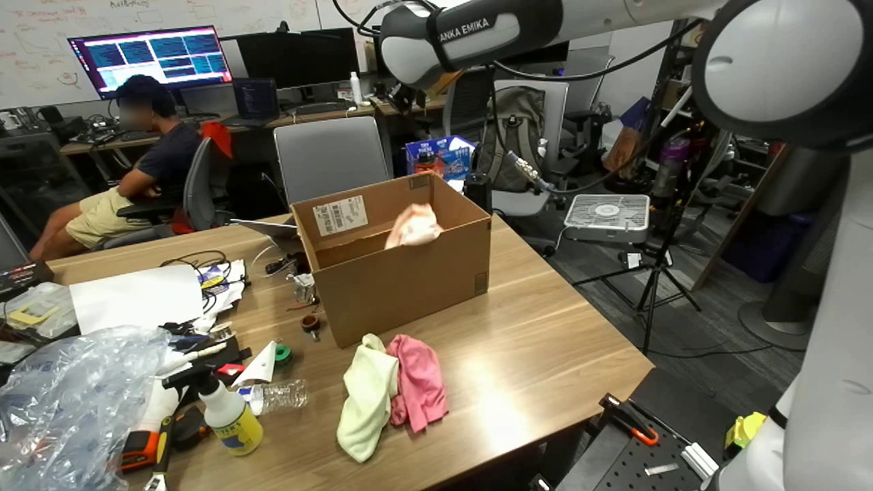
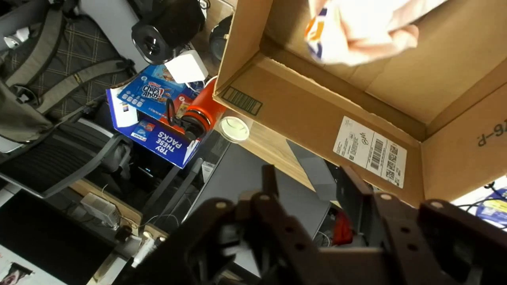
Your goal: Pick up the clothes from the table and put them in the box
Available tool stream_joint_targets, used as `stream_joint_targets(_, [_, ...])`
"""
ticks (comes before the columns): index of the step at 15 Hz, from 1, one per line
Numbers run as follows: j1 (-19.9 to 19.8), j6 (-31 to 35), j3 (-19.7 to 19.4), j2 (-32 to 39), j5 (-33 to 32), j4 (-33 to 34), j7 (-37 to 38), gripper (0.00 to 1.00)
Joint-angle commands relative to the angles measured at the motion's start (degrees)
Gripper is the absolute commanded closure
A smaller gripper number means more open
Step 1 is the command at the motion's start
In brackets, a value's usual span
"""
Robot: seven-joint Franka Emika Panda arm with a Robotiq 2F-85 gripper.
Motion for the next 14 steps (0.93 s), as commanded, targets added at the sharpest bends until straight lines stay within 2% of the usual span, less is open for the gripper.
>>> stream_joint_targets(1, [-1.4, -3.6, 0.2, 1.0, 2.8, 2.9, -4.2, 0.23])
stream_joint_targets(4, [-2.4, -4.8, 0.0, -1.6, 3.0, -1.5, -5.5, 0.02])
stream_joint_targets(14, [-4.5, -7.9, 0.2, -16.5, 9.3, -28.8, -7.0, 0.00])
